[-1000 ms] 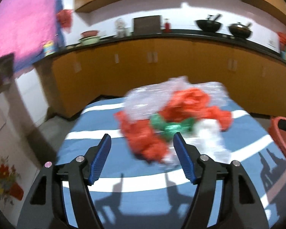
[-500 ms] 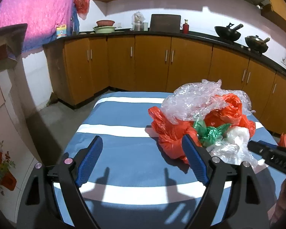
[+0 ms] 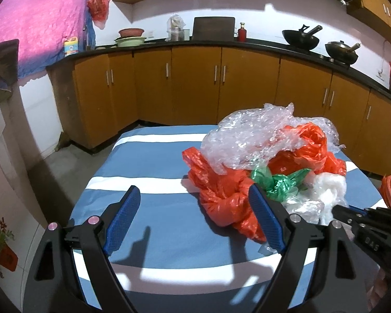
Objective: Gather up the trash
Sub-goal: 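Move both open grippers back over the remaining bags on the table, then grasp the knotted red bag with the left gripper while the right gripper grasps the white bag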
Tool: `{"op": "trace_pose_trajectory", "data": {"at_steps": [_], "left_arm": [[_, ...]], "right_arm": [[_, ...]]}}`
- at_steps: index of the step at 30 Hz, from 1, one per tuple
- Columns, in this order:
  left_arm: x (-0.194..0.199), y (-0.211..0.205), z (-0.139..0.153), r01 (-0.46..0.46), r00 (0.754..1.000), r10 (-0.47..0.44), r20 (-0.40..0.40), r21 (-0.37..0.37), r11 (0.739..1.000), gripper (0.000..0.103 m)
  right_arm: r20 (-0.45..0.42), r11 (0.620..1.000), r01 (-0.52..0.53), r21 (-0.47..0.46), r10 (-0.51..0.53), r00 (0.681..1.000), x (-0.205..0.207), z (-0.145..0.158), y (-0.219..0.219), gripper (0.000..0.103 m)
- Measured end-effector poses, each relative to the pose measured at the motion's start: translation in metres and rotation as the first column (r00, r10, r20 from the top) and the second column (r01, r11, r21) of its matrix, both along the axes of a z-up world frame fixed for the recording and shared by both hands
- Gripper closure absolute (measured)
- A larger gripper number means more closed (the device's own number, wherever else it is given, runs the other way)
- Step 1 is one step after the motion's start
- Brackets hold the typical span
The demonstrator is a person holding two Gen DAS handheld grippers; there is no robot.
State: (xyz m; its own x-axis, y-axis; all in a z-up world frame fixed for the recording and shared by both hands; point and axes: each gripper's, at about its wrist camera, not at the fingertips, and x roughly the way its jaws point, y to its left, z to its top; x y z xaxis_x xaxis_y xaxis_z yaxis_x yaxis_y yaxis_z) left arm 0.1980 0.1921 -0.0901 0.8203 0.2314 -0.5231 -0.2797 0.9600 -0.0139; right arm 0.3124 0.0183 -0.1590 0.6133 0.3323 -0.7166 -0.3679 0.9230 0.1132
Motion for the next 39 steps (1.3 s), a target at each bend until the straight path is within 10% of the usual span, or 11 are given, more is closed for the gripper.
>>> {"op": "trace_pose_trajectory", "data": {"at_steps": [17,23,39], "left_arm": [[0.025,-0.013,-0.011,0.073,0.990,-0.072,-0.118,0.003,0.997,0.035],[0.030,-0.010,-0.016,0.101,0.984,-0.106,-0.145,-0.040,0.994,0.072],[-0.023,-0.005,-0.012,0.115,0.982,-0.121,-0.146,-0.046,0.992,0.077]], "right_arm": [[-0.014,0.990,0.139,0.030,-0.138,0.990,-0.009,0.005,-0.071,0.096],[-0.010,0.987,0.159,0.031,-0.159,0.987,-0.008,0.009,-0.081,0.096],[0.014,0.983,0.176,0.050,-0.177,0.984,-0.021,0.027,-0.096,0.096]]}}
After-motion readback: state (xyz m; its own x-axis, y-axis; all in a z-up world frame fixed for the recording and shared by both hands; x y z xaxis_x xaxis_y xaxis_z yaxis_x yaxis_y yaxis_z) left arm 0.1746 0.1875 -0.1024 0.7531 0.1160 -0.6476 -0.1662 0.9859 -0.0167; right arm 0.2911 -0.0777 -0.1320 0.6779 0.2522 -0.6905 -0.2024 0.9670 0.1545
